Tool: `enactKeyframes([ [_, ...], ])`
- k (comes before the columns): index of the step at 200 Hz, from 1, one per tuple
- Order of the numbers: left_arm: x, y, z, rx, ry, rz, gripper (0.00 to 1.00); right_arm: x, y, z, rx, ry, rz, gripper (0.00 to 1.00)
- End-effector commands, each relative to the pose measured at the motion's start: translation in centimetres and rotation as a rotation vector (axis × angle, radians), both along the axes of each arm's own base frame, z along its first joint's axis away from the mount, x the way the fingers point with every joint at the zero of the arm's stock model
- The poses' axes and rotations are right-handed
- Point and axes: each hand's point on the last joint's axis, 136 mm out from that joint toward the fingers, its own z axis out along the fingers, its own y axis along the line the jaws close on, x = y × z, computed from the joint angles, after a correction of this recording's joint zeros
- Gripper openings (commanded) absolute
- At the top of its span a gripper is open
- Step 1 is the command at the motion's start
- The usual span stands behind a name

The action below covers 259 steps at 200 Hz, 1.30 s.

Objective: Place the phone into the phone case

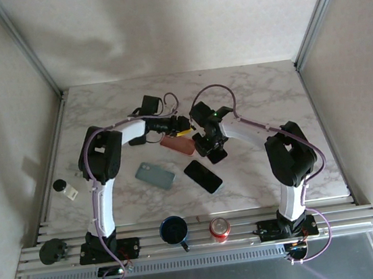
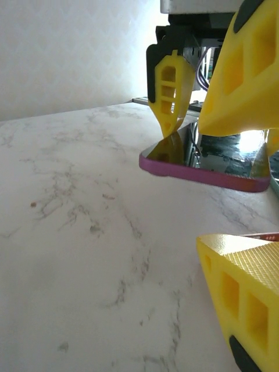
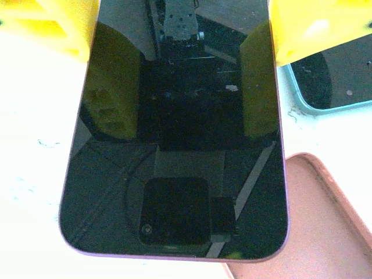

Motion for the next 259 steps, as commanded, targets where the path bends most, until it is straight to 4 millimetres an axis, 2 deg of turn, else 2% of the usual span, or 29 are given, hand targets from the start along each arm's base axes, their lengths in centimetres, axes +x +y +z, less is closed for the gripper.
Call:
enactKeyframes([
  [1, -0.9, -1.1, -0.7, -0.018, 0.024, -0.061, 0.48, 0.0, 0.6, 2.1, 0.022, -0.036, 0.021, 0.58],
  [41, -1.9, -2.0, -1.8, 0.012, 0.039, -0.090, 0.47, 0.1, 0.8, 2.4, 0.021, -0.041, 0.027, 0.58],
  [188, -3.8, -3.7, -1.2, -0.027, 0.043, -0.148, 0.40, 0.3, 1.2, 3.4, 0.044, -0.054, 0.029, 0.58],
  [228, -4.1, -4.1, -1.2, -0.028, 0.044, -0.156, 0.30, 0.2, 1.1, 3.7, 0.047, -0.057, 0.029, 0.58],
  [245, -4.2, -4.2, -0.8, -0.038, 0.039, -0.159, 0.19, 0.2, 1.2, 3.9, 0.052, -0.061, 0.030, 0.58],
  [259, -4.1, -4.3, -0.4, -0.053, 0.035, -0.156, 0.05, 0.1, 1.1, 3.9, 0.053, -0.061, 0.029, 0.58],
])
